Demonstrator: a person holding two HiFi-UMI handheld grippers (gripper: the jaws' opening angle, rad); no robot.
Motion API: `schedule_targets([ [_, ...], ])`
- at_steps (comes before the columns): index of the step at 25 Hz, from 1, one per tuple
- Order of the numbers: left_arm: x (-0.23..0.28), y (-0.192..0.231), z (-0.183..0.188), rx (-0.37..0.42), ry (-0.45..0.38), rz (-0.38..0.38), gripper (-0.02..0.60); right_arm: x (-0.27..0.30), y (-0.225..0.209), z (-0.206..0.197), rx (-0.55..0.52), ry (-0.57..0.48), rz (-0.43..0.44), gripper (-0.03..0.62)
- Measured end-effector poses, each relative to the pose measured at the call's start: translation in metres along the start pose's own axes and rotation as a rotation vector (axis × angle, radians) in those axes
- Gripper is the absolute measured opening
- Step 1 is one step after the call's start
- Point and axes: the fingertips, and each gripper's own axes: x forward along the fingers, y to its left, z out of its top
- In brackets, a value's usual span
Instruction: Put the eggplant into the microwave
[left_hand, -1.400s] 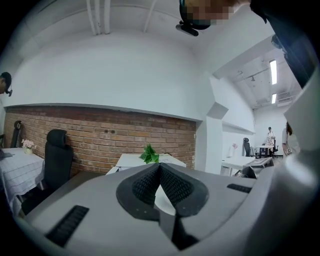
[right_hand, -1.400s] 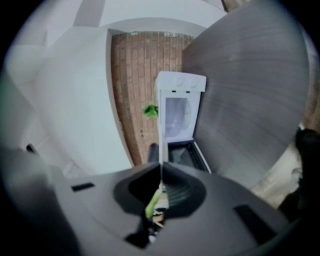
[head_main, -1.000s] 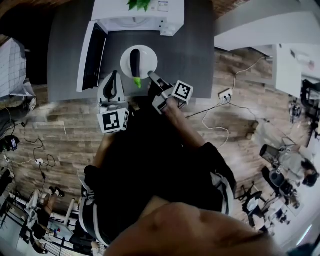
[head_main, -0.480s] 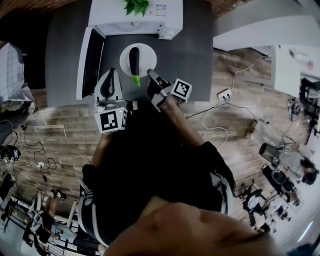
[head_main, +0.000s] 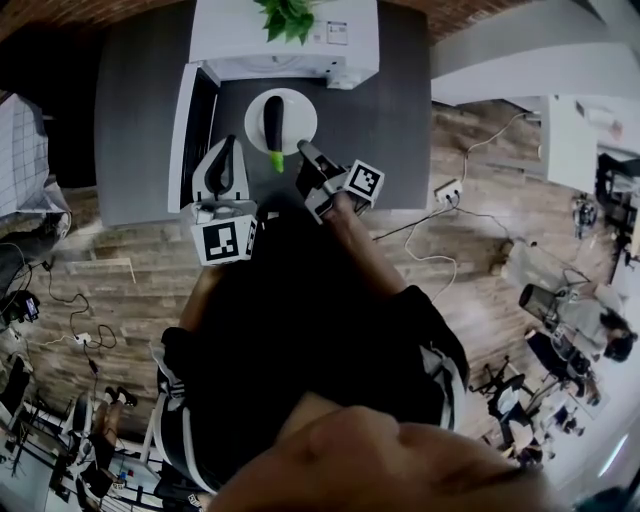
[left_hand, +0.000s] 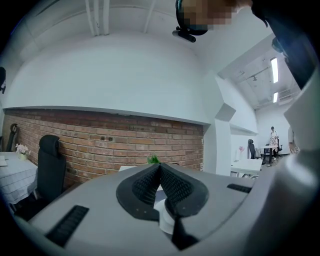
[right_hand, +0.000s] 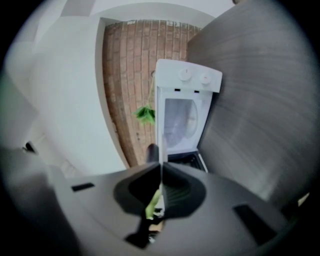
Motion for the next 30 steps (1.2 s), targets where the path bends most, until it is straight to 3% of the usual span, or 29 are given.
schedule_targets([
  [30,0.040,0.045,0.005,-0.021,-0.021,-0.054,0.034,0.076,-0.042,0.024,-0.022,-0.022,-0.015,0.037],
])
